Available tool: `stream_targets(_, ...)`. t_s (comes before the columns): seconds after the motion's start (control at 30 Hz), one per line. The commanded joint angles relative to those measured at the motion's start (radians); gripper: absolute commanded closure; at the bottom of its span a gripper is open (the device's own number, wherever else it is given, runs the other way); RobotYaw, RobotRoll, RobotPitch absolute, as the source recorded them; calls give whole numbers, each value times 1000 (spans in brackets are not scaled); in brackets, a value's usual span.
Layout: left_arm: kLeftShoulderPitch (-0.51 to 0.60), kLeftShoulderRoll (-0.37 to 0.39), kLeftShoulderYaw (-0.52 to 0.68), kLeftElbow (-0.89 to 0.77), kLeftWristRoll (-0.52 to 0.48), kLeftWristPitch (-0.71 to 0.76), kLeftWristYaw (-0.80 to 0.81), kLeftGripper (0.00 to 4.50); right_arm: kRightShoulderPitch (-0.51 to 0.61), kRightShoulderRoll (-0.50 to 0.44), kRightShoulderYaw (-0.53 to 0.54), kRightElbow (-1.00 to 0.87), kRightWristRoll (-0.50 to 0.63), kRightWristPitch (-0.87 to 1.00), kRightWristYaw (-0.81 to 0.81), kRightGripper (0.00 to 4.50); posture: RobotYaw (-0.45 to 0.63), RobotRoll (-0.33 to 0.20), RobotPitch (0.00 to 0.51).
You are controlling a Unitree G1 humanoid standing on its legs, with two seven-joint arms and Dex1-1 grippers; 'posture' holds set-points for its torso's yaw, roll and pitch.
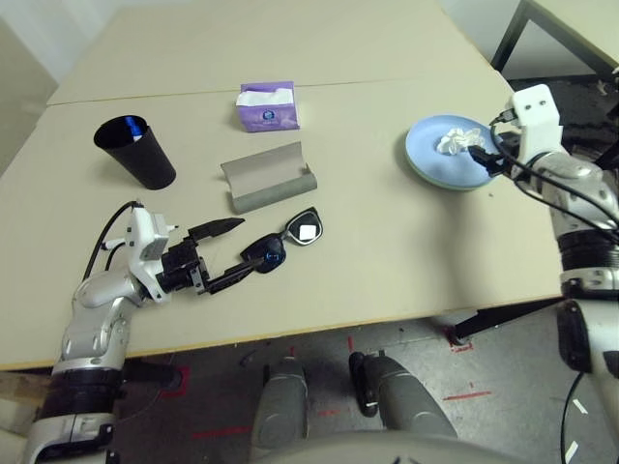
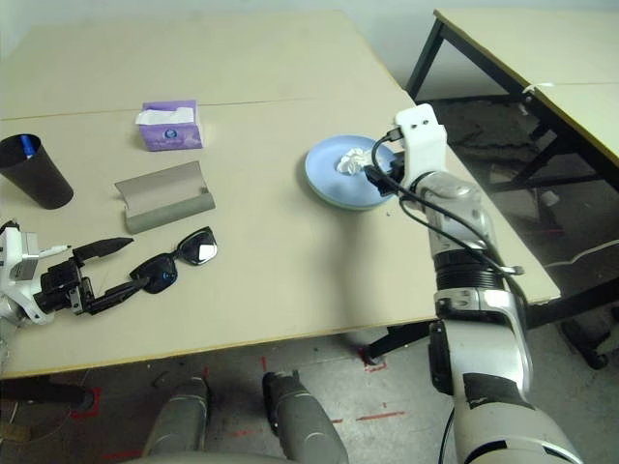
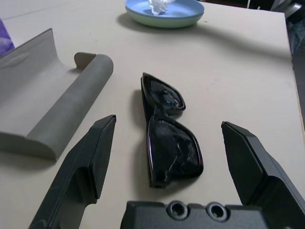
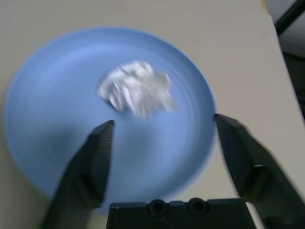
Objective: Organize and tidy the items on the table.
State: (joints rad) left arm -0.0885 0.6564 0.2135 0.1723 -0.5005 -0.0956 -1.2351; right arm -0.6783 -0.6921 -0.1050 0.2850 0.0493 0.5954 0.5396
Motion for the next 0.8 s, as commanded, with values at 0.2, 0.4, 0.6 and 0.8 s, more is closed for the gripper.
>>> stream_targets(0.2, -41, 33, 5, 95, 17, -29, -56, 0, 38, -122, -32, -571, 191, 527, 79, 28, -63, 0, 170)
stream_targets(0.4, -79, 70, 16, 187, 31, -65, -101, 0, -166, 24, 337, -754, 231, 539, 138, 28, -43, 0, 182)
stream_targets(0.6, -39, 84, 36, 174, 24, -83, -109, 0, -299, 122, 738, -611, 83, 245, 301, 28, 0, 0, 190)
stream_targets(0.8, 9, 102, 81, 142, 8, -72, -93, 0, -410, 231, 922, -483, 6, 87, 489, 28, 29, 0, 197)
